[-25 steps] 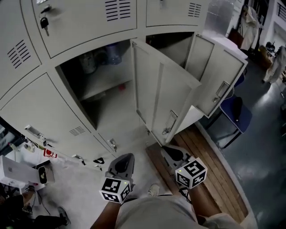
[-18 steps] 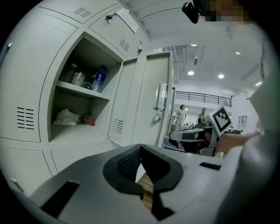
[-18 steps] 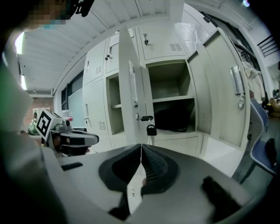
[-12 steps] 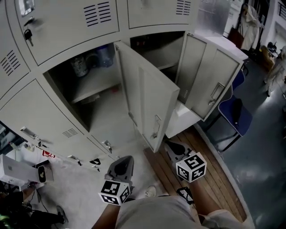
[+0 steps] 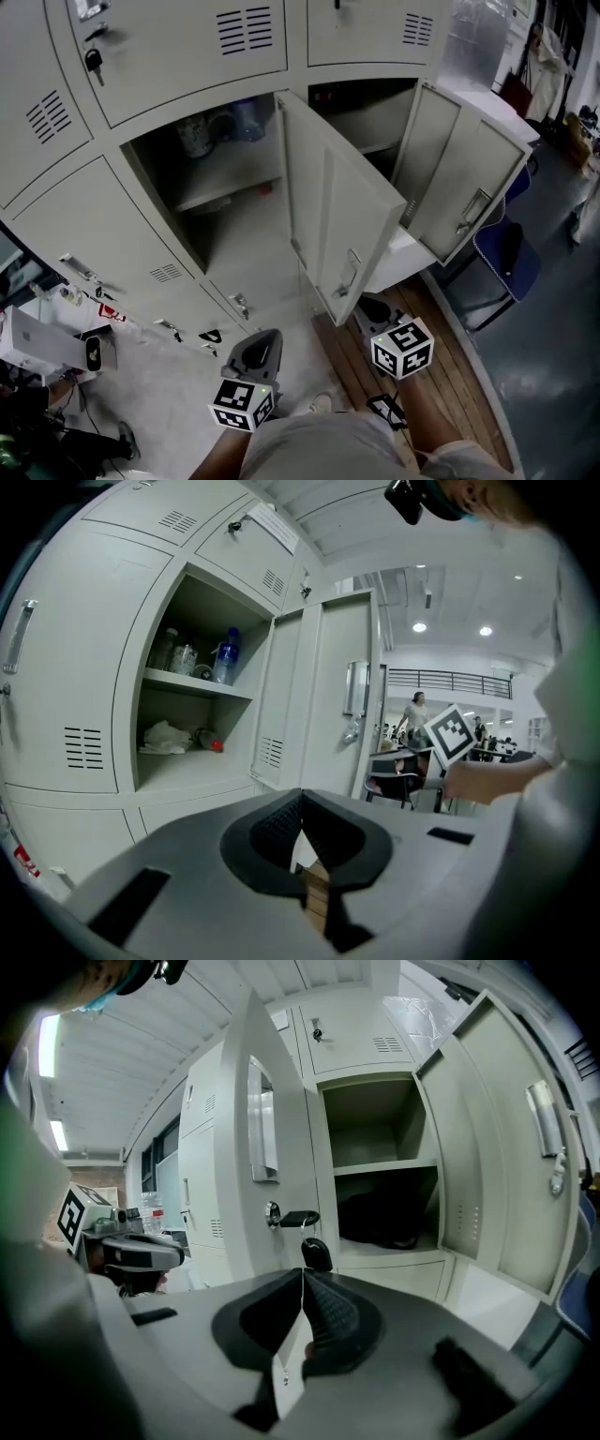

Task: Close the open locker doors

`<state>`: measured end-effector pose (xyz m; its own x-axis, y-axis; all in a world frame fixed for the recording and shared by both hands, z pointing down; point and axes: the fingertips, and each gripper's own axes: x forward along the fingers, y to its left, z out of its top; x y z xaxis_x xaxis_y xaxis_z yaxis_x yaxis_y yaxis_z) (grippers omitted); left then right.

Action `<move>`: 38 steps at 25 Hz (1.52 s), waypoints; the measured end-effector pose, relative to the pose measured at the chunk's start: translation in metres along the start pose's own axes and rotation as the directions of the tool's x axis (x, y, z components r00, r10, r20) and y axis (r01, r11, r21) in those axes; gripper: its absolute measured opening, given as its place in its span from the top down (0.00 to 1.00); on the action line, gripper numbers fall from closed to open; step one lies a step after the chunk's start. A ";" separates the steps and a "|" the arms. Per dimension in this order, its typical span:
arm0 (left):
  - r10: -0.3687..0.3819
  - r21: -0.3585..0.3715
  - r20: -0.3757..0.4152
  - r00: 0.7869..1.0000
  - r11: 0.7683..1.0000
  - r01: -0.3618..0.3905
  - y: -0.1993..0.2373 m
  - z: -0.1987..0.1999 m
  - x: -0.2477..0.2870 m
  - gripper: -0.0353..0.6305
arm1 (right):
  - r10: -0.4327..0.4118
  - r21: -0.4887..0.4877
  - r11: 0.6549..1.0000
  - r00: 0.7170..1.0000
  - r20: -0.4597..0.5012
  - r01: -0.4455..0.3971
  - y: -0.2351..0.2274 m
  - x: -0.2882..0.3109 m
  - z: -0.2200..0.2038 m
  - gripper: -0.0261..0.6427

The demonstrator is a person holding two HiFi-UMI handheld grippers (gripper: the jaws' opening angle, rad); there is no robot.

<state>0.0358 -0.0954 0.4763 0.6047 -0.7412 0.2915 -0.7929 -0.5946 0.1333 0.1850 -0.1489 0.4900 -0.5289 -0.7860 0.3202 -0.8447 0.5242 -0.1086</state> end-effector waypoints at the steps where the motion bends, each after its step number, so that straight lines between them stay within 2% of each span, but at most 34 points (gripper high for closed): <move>1: -0.002 0.003 0.000 1.000 1.000 0.002 0.003 0.001 -0.001 0.93 | -0.002 0.001 1.000 1.000 0.003 0.002 0.002 0.001 0.002 0.92; 22: -0.070 0.025 -0.027 0.997 0.997 0.070 0.064 0.004 -0.043 0.93 | 0.009 0.046 0.999 1.000 -0.006 -0.009 0.098 0.035 0.000 0.92; 38: -0.033 -0.001 -0.013 0.999 0.999 0.033 0.117 0.001 -0.074 0.93 | 0.065 0.018 0.998 0.998 -0.007 -0.065 0.152 0.082 0.017 0.92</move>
<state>-0.1011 -0.1102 0.4694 0.6299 -0.7168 0.2991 -0.7723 -0.6187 0.1437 0.0121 -0.1397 0.4843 -0.5823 -0.7476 0.3194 -0.8097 0.5684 -0.1461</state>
